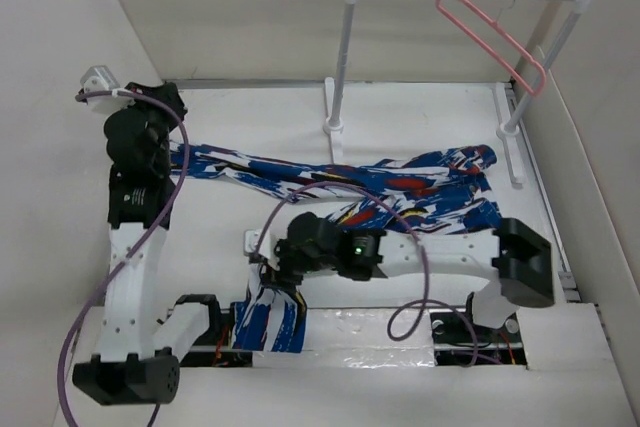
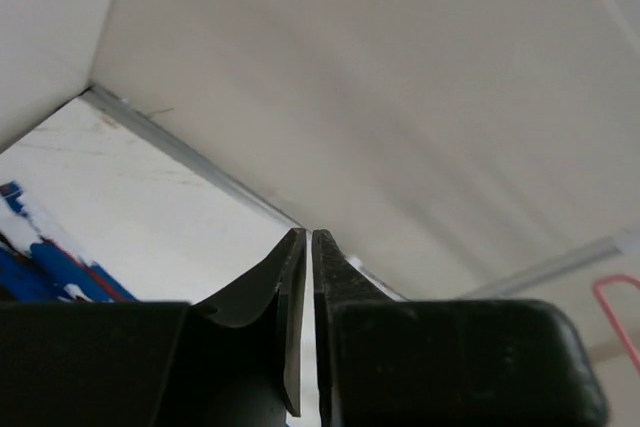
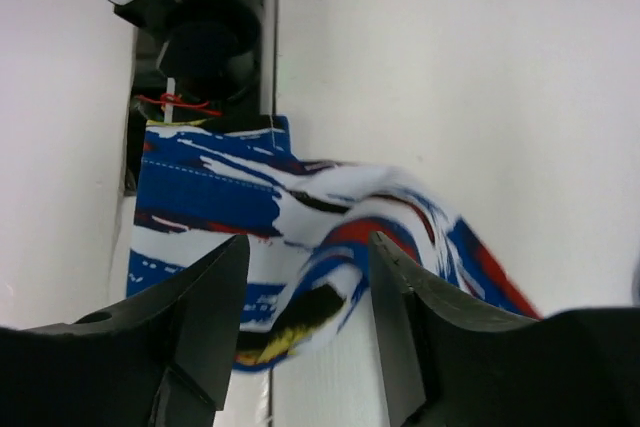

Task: Place the trousers on the hanger
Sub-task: Flatten out the trousers at the center of the board.

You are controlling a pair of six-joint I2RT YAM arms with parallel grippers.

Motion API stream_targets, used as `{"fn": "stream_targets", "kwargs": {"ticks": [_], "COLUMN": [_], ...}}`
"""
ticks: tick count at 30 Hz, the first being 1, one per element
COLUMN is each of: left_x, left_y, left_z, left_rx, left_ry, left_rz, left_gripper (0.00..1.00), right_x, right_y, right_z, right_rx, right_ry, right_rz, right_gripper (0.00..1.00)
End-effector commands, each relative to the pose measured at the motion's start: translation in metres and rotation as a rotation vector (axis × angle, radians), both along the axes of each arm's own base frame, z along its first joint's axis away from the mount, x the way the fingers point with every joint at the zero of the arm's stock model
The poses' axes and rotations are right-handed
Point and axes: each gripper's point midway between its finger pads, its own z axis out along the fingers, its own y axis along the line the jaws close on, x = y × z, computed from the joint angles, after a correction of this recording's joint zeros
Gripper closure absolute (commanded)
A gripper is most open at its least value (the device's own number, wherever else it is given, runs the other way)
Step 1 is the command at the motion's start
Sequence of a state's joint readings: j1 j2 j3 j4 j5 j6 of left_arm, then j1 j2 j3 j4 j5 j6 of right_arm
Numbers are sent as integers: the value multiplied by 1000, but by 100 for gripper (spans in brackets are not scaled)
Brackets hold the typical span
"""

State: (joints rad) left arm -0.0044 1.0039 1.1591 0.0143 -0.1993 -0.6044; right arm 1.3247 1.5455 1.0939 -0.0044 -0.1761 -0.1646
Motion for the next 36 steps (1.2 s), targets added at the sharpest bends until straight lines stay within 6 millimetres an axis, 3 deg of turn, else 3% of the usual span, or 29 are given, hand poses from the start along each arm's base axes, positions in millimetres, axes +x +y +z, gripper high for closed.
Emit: {"fn": "stream_targets", "kwargs": {"ticks": [1,2,3,4,6,7,8,10,11,13,15,18,22,23,26,28,31,34,36], "left_x": [-34,-44,-53,-71,-88,-102,-109,-125,-129,-139,-141,-139,-136,-135,-134,-134,-134,-134,-134], "left_y": [-30,-31,-30,-36,-39,-39,-40,-41,-41,-39,-37,-38,-39,-38,-38,-36,-35,-34,-33], "left_z": [25,35,39,48,58,63,66,70,71,75,74,70,68,67,66,66,65,64,64], "left_rx": [52,69,89,103,119,131,139,157,162,174,176,173,168,167,165,163,162,161,162], "left_ry": [-48,-67,-77,-109,-140,-162,-174,-197,-202,-221,-225,-223,-220,-220,-217,-215,-214,-211,-210], "left_rz": [-177,-186,-185,-219,-232,-232,-237,-244,-242,-228,-218,-224,-227,-224,-220,-211,-205,-197,-193], "left_gripper": [93,88,85,82,73,72,70,68,68,67,67,67,67,67,66,67,67,67,67], "right_x": [1,-3,-10,-18,-29,-37,-43,-58,-63,-66,-80,-87,-86,-85,-86,-89,-96,-105,-106], "right_y": [29,46,54,62,81,85,89,102,101,101,99,95,90,91,87,84,81,71,68], "right_z": [-25,-10,-16,-37,-34,-41,-65,-68,-83,-91,-96,-107,-116,-114,-106,-105,-111,-129,-131], "right_rx": [-83,-47,-57,-94,-67,-91,-140,-148,-179,-199,-202,-223,-248,-243,-229,-228,-240,-297,-305], "right_ry": [-88,-109,-111,-94,-110,-105,-87,-94,-90,-91,-86,-76,-66,-70,-67,-56,-29,18,24], "right_rz": [202,271,317,366,427,447,475,521,538,538,575,590,583,576,574,584,625,681,692], "right_gripper": [45,46,45,44,38,36,31,26,24,21,19,20,31,38,44,44,37,37,52]}}
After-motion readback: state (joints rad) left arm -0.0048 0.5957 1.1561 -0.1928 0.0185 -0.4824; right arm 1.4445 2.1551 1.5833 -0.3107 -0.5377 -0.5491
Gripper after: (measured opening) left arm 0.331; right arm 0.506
